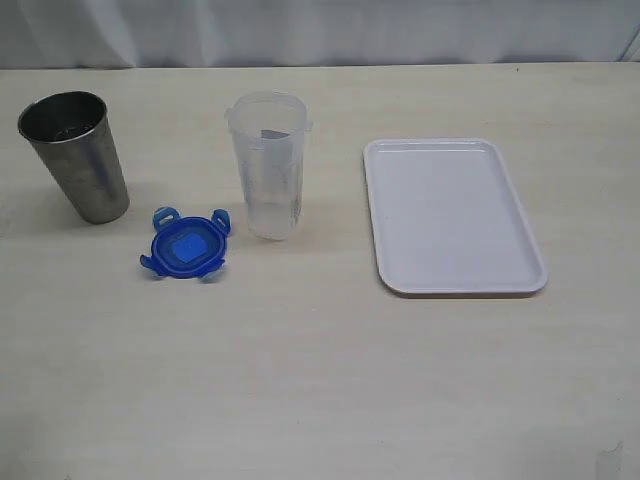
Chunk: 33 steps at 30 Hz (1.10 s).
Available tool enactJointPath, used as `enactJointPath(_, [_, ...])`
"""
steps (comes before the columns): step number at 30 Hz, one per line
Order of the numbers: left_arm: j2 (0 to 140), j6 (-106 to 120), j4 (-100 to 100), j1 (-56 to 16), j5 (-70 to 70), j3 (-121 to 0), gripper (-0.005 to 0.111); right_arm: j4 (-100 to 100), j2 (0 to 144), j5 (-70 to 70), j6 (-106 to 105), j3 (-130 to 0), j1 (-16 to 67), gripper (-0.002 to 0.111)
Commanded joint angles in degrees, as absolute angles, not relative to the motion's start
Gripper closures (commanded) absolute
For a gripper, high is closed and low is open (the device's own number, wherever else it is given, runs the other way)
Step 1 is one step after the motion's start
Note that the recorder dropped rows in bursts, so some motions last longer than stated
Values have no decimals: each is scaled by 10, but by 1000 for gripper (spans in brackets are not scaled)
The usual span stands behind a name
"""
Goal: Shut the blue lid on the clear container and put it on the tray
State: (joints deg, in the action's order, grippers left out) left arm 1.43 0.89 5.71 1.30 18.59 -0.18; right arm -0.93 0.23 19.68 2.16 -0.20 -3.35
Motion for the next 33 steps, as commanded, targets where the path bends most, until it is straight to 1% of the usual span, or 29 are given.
enactJointPath(1, [12,4,58,14,184,0,107,-8,0,198,22,0,-38,103])
enactJointPath(12, [12,4,82,14,97,0,107,-8,0,198,22,0,-38,103])
enactJointPath(16, [12,0,48,14,51,0,107,-8,0,198,22,0,-38,103])
enactJointPath(18, [12,0,53,14,6,0,107,-8,0,198,22,0,-38,103])
enactJointPath(19, [12,-10,44,14,-45,0,107,-8,0,198,22,0,-38,103])
enactJointPath(22, [12,-104,36,14,-139,0,107,-8,0,198,22,0,-38,103])
enactJointPath(24, [12,-169,38,14,-170,0,107,-8,0,198,22,0,-38,103])
enactJointPath(27, [19,-181,70,14,-201,0,106,-8,0,198,22,0,-38,103])
enactJointPath(29, [46,-192,70,14,-224,0,96,-8,0,198,22,0,-38,103])
enactJointPath(30, [70,-204,83,14,-245,0,81,-8,0,198,22,0,-38,103])
enactJointPath(31, [85,-211,91,14,-261,0,70,-8,0,198,22,0,-38,103])
enactJointPath(32, [119,-214,102,14,-299,0,44,-8,0,198,22,0,-38,103])
enactJointPath(33, [138,-214,107,14,-320,0,31,-8,0,198,22,0,-38,103])
